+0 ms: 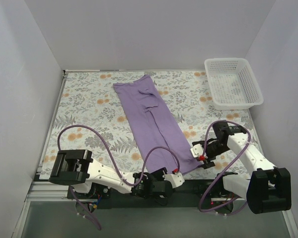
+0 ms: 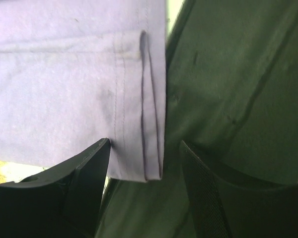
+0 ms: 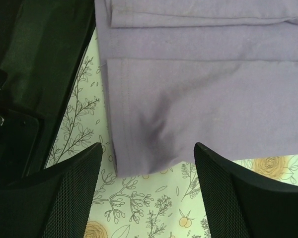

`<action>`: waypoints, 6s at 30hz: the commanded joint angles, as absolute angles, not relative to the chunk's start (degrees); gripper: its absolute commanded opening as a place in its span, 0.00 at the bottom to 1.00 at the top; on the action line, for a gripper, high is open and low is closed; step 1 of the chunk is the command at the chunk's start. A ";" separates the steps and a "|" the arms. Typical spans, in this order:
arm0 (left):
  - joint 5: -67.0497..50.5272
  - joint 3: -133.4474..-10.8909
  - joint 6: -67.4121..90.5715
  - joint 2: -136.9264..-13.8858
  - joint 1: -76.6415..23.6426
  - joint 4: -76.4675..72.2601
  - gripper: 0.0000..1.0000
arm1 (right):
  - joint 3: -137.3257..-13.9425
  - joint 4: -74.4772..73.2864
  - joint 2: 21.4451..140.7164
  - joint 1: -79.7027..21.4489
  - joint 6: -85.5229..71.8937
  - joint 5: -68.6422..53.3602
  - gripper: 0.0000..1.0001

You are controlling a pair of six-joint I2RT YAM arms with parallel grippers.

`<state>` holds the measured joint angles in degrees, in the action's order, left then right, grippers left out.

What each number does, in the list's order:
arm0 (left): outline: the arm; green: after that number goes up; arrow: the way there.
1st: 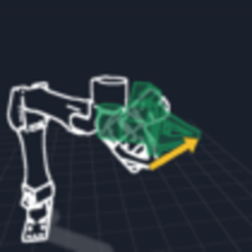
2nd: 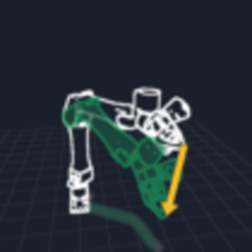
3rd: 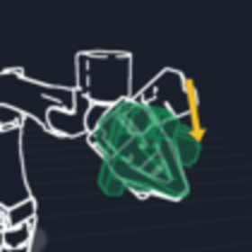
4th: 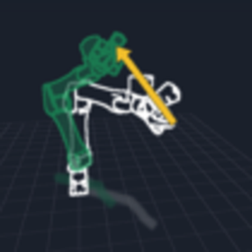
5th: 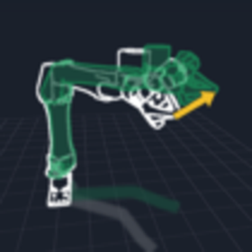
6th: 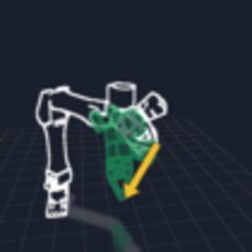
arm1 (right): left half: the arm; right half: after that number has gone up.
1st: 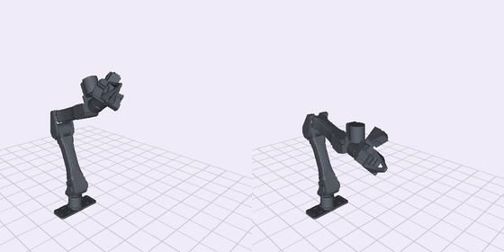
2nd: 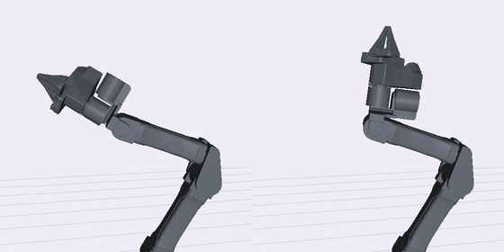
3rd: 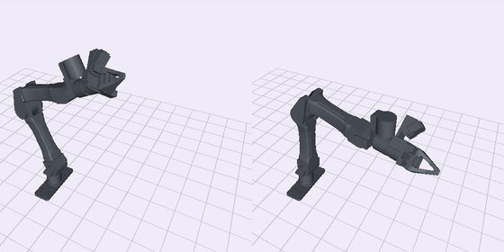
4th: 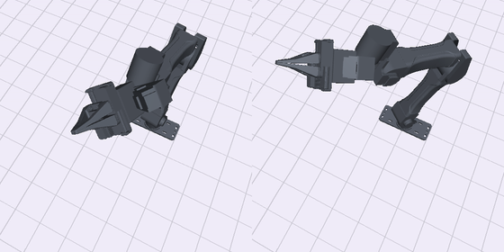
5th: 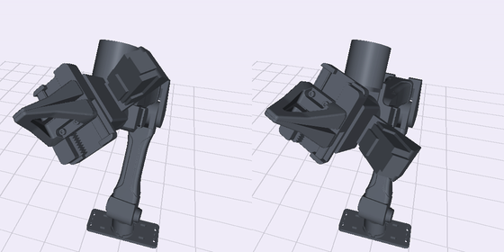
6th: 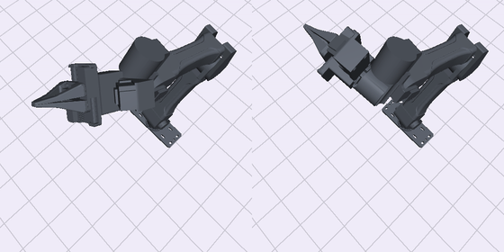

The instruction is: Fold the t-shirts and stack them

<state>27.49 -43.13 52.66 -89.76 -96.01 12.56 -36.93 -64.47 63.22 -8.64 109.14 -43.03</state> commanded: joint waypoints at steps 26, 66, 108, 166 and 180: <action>29.27 -40.17 52.56 -84.81 -95.89 11.34 0.00 | -28.83 -57.31 65.03 -16.08 109.78 -37.80 0.53; -8.96 -35.85 35.25 -71.18 -32.19 -6.06 0.00 | -88.06 -35.51 109.33 -24.08 51.77 -33.40 0.01; -25.76 -27.18 12.84 -55.21 -37.16 -0.35 0.66 | -62.09 -36.82 93.00 -16.34 100.20 -48.13 0.98; -20.45 -28.83 17.15 -67.77 -60.97 5.20 0.00 | -54.70 -54.14 78.02 -25.05 84.13 -35.42 0.01; -23.57 -46.39 14.15 -92.71 -20.66 -17.64 0.00 | -120.97 -48.70 129.01 -24.79 54.60 -33.85 0.01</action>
